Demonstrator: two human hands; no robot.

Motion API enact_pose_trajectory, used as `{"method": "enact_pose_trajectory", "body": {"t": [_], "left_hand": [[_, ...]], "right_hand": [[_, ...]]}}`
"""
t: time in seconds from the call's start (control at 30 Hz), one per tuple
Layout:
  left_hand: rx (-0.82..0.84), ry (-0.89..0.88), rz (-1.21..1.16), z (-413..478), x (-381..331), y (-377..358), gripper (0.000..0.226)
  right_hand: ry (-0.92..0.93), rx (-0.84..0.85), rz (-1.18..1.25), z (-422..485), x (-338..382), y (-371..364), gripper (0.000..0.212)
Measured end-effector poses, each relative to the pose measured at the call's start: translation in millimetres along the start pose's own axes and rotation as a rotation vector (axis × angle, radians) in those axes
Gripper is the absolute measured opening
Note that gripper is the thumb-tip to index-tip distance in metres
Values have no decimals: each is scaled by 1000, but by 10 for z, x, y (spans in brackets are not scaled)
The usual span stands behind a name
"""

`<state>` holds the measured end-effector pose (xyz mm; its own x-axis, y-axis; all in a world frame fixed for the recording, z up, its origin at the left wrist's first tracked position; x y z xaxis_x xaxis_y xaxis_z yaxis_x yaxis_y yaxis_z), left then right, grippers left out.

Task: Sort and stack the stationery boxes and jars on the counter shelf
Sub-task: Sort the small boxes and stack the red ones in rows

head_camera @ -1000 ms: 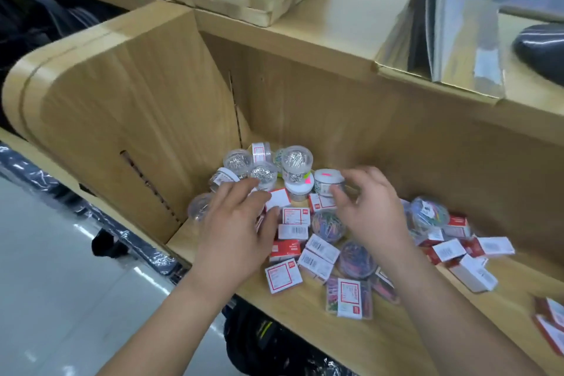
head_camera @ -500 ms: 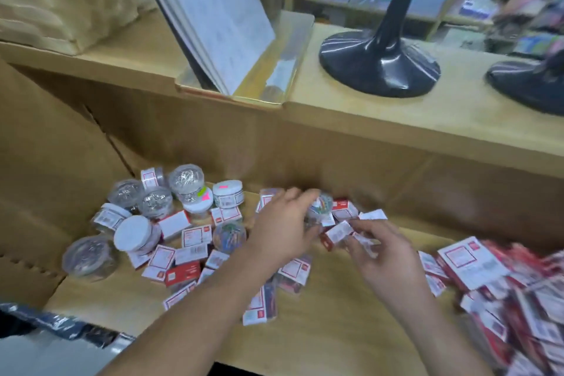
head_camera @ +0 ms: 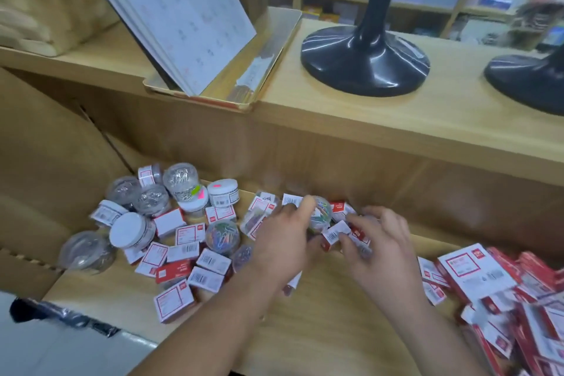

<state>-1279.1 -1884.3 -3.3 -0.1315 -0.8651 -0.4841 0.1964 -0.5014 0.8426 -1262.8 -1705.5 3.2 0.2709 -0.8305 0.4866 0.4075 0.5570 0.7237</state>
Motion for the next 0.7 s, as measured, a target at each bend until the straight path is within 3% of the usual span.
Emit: {"method": "enact_pose_trajectory", "body": {"t": [0.17,0.33,0.43,0.63,0.7], "left_hand": [[-211,78,-210,-198,48,375,45],[-369,250,-221,-402,564,794,55],[-381,325,-191,-549,796,901,61],[-377,328,-182,-809,962,981,60],[-389,326,-169,-885,1024,1043,60]], "right_hand": [[2,-23,140,127,98,54,15],[126,150,-28,249,300,-180,29],[167,281,-132,274,442,-476,38],[225,365,-245,276,702,-904,60],[224,341,-307,277,698,-968,58]]}}
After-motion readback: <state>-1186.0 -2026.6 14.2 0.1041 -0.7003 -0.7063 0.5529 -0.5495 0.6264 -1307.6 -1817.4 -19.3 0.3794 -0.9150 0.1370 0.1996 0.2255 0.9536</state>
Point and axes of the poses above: each hand's wrist, its own z-axis towards the middle knuckle, its own y-axis out of the back of the hand, x = y × z, the point moved 5 cm from there along z, towards the middle knuckle, and after that the axes turned 9 degrees about -x, right-handed, at the moved point
